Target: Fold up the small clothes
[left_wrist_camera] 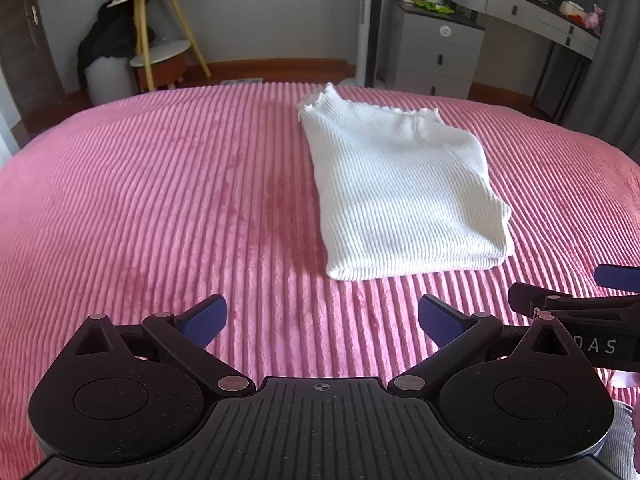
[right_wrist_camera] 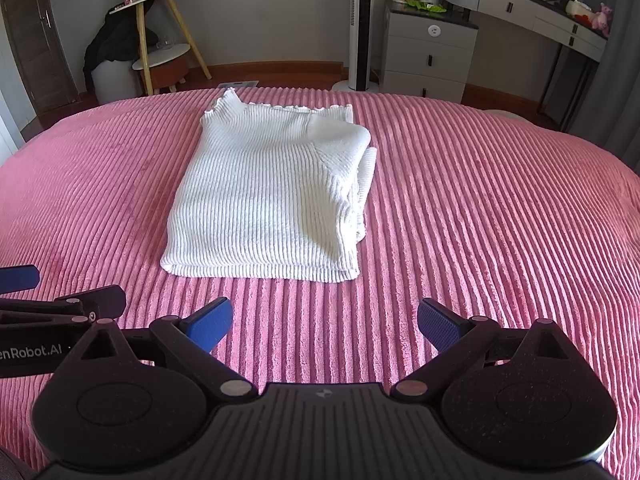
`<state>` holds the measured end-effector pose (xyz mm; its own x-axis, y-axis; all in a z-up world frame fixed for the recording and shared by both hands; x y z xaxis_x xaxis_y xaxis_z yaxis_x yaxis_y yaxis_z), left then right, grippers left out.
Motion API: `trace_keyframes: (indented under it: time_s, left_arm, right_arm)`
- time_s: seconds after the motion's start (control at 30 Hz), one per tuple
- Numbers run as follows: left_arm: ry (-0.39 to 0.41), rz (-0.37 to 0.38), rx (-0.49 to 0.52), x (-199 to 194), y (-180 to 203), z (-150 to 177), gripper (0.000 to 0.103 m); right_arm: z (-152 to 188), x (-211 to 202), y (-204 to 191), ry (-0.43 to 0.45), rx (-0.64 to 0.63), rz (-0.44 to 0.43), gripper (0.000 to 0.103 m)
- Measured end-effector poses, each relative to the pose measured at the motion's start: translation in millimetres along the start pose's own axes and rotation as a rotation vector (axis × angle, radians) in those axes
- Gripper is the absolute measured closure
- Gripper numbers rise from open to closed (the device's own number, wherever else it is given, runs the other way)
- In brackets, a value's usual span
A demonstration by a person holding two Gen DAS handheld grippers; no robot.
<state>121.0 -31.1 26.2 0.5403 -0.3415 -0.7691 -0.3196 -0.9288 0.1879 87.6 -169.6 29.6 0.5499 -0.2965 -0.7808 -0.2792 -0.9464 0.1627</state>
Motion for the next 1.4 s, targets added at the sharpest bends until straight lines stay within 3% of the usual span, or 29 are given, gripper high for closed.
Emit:
trace_keyframes:
  time_s: [1.4]
  left_arm:
    - [-0.005, 0.005, 0.019, 2.3, 5.0, 0.4, 0.0]
  right_arm:
    - [0.6, 1.1, 5.8, 0.003, 0.013, 0.01, 0.004]
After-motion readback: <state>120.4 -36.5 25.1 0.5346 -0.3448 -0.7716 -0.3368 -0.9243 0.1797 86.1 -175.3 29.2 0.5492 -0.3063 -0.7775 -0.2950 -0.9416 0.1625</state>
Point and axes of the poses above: each gripper's, at about its wrist camera, not at the fingertips, and x roughly the way its jaws point, y to its right, z to its underside, the point moved 6 cm from there along x, roughly the way its jaws point, and after that the axes turned 13 degrees about z, right-handed, at the moved point
